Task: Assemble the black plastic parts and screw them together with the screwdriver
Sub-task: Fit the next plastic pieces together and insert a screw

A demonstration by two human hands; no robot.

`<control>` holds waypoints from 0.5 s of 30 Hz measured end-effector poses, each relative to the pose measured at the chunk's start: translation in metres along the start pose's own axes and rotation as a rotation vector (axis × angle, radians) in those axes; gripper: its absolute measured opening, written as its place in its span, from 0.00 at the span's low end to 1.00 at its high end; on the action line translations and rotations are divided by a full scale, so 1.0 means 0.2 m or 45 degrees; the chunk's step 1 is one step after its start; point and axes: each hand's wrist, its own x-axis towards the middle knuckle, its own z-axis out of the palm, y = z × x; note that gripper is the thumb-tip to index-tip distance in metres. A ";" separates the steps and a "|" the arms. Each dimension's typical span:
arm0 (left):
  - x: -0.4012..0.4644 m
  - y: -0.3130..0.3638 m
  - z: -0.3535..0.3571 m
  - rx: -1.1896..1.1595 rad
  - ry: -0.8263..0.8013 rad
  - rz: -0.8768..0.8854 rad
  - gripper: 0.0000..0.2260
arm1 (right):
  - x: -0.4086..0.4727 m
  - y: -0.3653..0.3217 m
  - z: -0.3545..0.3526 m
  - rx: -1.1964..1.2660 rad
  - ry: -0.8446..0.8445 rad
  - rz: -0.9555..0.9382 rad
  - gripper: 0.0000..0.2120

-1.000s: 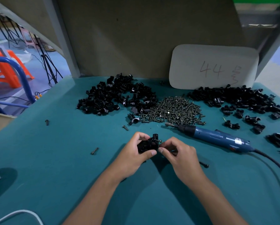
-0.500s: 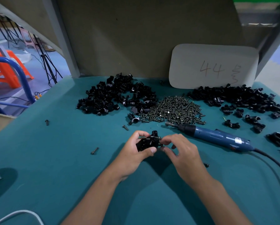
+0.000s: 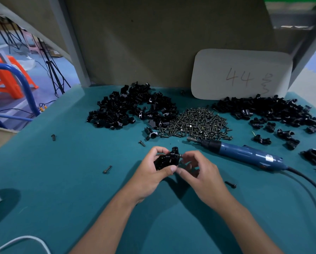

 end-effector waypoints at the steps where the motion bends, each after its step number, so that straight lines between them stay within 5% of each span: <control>1: 0.00 0.00 0.00 0.002 0.000 -0.003 0.14 | 0.00 -0.01 0.00 0.019 -0.018 0.041 0.08; 9: 0.01 -0.02 -0.01 -0.008 -0.006 -0.005 0.15 | 0.01 0.01 0.00 0.080 -0.048 0.022 0.06; 15: 0.02 -0.02 -0.01 -0.083 0.003 -0.074 0.17 | 0.03 0.03 -0.05 0.005 0.152 -0.128 0.07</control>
